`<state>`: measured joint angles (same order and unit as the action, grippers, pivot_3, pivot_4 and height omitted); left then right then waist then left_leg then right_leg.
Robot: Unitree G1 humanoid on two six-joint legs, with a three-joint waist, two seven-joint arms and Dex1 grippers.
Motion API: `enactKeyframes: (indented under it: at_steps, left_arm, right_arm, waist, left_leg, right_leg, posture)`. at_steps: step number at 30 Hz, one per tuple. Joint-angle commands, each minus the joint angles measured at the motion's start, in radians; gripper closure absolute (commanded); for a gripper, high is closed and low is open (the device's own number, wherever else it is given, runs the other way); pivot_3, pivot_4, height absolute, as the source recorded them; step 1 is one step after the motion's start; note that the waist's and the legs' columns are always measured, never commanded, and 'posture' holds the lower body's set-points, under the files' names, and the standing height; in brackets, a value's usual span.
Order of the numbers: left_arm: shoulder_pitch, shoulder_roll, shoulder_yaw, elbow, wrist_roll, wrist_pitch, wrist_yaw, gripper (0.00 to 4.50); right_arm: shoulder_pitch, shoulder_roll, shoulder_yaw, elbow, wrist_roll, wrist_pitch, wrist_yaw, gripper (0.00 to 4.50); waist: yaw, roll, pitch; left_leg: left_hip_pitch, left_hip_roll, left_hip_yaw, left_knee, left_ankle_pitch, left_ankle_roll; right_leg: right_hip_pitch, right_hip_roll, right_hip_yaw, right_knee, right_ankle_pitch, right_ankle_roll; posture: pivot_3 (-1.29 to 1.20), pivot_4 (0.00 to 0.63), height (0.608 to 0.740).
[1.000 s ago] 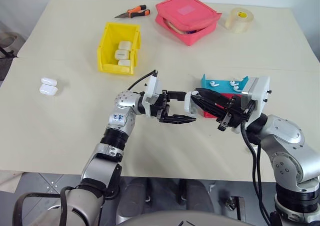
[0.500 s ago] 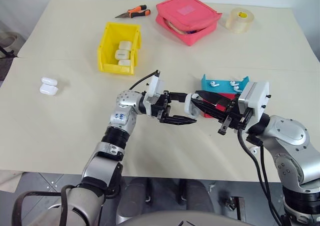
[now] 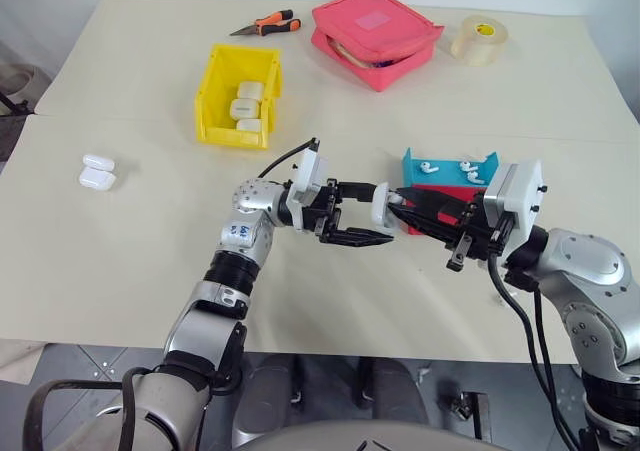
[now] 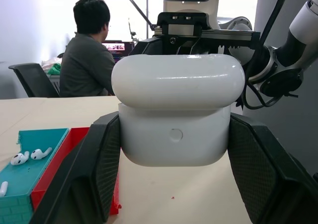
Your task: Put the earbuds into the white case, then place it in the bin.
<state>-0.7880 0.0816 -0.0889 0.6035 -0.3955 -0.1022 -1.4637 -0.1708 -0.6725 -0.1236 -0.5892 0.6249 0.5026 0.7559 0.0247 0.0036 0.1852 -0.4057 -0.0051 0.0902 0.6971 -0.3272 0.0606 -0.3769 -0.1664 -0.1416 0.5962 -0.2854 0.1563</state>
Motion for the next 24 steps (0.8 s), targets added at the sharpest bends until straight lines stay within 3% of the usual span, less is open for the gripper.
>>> enactKeyframes:
  at_steps: [1, 3, 4, 8, 24]
  left_arm:
    - [-0.019, -0.011, 0.036, -0.078, -0.043, -0.03, 0.015, 1.71]
    - [-0.016, -0.012, 0.035, -0.08, -0.042, -0.033, 0.017, 1.71]
    - [-0.015, -0.012, 0.035, -0.08, -0.042, -0.034, 0.018, 1.71]
    - [-0.012, -0.011, 0.037, -0.072, -0.037, -0.043, 0.028, 1.71]
    - [-0.06, -0.005, 0.094, 0.085, -0.003, -0.126, 0.099, 1.71]
  right_arm:
    - [0.001, -0.021, 0.03, 0.023, 0.005, 0.039, 0.021, 4.01]
    - [-0.007, -0.026, 0.032, 0.026, 0.003, 0.044, 0.021, 4.01]
    - [-0.011, -0.027, 0.032, 0.028, 0.003, 0.045, 0.022, 3.29]
    - [-0.038, -0.02, 0.024, 0.036, 0.005, 0.041, 0.015, 2.05]
    - [-0.075, -0.112, -0.117, 0.026, 0.115, 0.145, 0.027, 2.05]
  waist:
    - [0.0, 0.0, 0.0]
    - [0.001, 0.0, 0.0]
    - [0.001, 0.0, 0.0]
    - [0.0, 0.0, 0.0]
    - [0.001, 0.0, 0.0]
  left_leg:
    - [0.0, 0.0, 0.0, 0.0, 0.0, 0.0]
    - [0.0, 0.0, 0.0, 0.0, 0.0, 0.0]
    - [0.0, 0.0, 0.0, 0.0, 0.0, 0.0]
    - [0.0, 0.0, 0.0, 0.0, 0.0, 0.0]
    - [0.0, 0.0, 0.0, 0.0, 0.0, 0.0]
  right_leg:
    - [0.0, 0.0, 0.0, 0.0, 0.0, 0.0]
    - [0.0, 0.0, 0.0, 0.0, 0.0, 0.0]
    - [0.0, 0.0, 0.0, 0.0, 0.0, 0.0]
    - [0.0, 0.0, 0.0, 0.0, 0.0, 0.0]
    - [0.0, 0.0, 0.0, 0.0, 0.0, 0.0]
  posture:
    - [0.0, 0.15, 0.74]
    - [0.0, 0.15, 0.74]
    - [0.0, 0.15, 0.74]
    - [0.0, 0.15, 0.74]
    - [0.0, 0.15, 0.74]
